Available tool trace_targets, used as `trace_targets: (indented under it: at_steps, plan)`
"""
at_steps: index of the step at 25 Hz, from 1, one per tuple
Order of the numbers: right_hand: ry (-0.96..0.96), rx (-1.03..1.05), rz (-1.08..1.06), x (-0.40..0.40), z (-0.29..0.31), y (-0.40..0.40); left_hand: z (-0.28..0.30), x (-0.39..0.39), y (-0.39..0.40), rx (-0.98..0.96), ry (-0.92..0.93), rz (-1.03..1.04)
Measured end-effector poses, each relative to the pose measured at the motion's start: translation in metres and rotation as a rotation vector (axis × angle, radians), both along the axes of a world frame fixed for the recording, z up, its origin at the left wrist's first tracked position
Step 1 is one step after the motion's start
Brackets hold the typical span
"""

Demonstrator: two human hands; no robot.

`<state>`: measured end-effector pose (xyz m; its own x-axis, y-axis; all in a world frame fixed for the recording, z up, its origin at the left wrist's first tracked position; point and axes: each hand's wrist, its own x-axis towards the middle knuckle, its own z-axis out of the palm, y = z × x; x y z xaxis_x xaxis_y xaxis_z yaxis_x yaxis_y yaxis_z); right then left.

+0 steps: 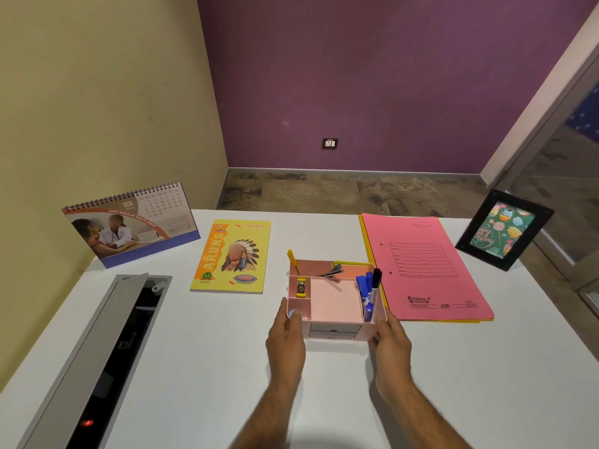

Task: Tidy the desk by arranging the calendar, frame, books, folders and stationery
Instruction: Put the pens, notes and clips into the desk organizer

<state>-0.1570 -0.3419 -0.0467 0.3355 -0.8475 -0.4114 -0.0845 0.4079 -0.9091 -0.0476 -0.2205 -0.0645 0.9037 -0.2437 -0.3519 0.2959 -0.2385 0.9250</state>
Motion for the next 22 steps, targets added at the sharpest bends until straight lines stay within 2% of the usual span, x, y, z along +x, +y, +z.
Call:
trace_targets:
  at_steps: [8, 15, 22]
  plan:
    - [0.043, -0.076, -0.063, 0.007, 0.0, -0.014, 0.023, 0.003, -0.012, 0.009, 0.015, 0.08]
    - [0.018, -0.11, -0.001, 0.065, 0.008, -0.058, 0.045, 0.062, -0.048, 0.026, -0.063, 0.059]
    - [0.0, -0.113, -0.003, 0.123, -0.006, -0.096, 0.036, 0.115, -0.083, 0.018, -0.128, 0.062]
